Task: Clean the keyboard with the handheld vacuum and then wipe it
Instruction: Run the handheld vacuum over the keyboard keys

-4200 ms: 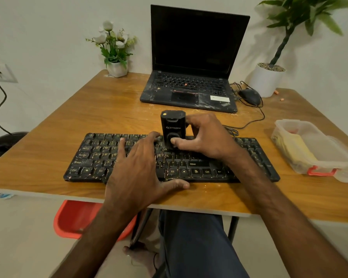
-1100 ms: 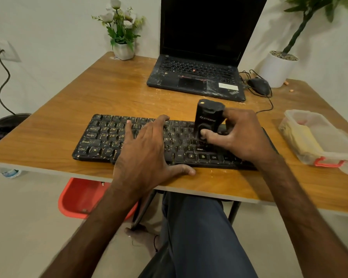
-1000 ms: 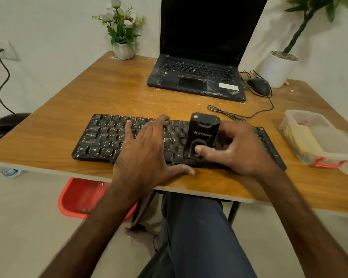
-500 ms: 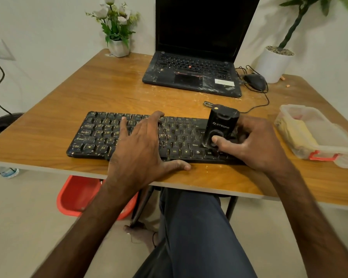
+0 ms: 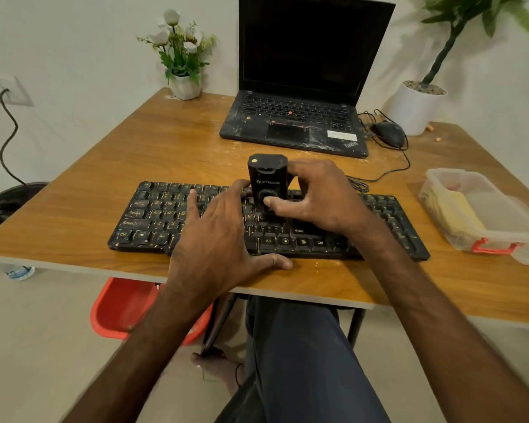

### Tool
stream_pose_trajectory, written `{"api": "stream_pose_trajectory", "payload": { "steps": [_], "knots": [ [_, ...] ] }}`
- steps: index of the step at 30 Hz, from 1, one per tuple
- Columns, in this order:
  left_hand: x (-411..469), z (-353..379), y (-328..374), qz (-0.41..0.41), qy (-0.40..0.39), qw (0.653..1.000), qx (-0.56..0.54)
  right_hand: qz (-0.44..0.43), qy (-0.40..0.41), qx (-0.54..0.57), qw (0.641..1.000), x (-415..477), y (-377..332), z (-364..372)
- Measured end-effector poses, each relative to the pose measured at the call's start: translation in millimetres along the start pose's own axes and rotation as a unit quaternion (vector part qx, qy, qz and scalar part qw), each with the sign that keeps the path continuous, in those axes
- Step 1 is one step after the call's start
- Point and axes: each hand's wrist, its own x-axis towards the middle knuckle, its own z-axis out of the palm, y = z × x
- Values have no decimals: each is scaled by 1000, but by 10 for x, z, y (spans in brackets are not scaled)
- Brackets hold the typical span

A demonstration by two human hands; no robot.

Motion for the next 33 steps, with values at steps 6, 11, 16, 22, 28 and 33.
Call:
{"api": "stream_pose_trajectory", "payload": {
  "steps": [6,11,16,22,28,33],
  "knots": [
    [-2,-7,2,-2,7,1000,-25,17,-51,74,996,25,5,-30],
    [-3,-12,-7,0,0,1000,-20,10,22,6,1000,53,36,108],
    [-8,-11,2,-1,4,999,-42,10,-19,69,997,0,-2,41],
    [-14,-27,15,-2,4,999,-42,76,-1,65,995,10,40,18],
    [-11,-27,15,-2,1,999,-37,102,-26,114,988,-63,-50,25],
    [-12,-31,16,-5,0,999,-39,126,3,201,971,-133,-45,43]
  ]
}}
